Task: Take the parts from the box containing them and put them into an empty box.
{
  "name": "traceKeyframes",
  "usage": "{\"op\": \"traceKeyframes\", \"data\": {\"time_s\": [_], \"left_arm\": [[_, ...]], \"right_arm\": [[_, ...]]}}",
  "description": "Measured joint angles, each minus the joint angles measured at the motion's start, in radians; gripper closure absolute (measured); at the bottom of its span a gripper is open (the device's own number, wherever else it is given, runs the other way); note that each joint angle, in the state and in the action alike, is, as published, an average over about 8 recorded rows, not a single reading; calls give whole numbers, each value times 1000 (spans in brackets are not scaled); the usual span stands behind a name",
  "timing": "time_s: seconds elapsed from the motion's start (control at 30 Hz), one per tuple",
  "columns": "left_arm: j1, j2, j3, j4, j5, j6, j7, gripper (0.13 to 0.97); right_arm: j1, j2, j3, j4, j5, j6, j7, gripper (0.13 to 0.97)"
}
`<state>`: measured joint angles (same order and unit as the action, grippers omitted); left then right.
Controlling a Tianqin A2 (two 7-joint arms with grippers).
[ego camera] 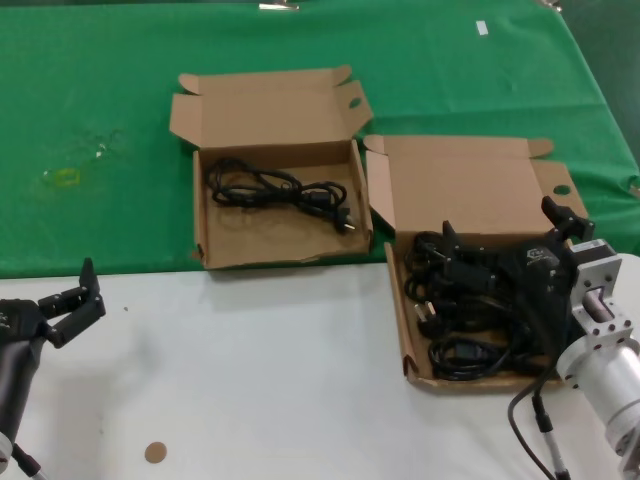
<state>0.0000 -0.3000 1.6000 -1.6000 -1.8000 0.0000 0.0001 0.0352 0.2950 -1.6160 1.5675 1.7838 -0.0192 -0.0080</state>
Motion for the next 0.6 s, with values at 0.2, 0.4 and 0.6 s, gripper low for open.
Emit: {"op": "traceKeyframes", "data": {"time_s": [0.2,0.4,0.6], "left_arm": [[0,0,0,0,0,0,0,132],[0,0,0,0,0,0,0,132],[0,0,0,0,0,0,0,132]], "right_arm": [[0,0,0,0,0,0,0,129],[0,0,0,0,0,0,0,129],[0,0,0,0,0,0,0,129]]}}
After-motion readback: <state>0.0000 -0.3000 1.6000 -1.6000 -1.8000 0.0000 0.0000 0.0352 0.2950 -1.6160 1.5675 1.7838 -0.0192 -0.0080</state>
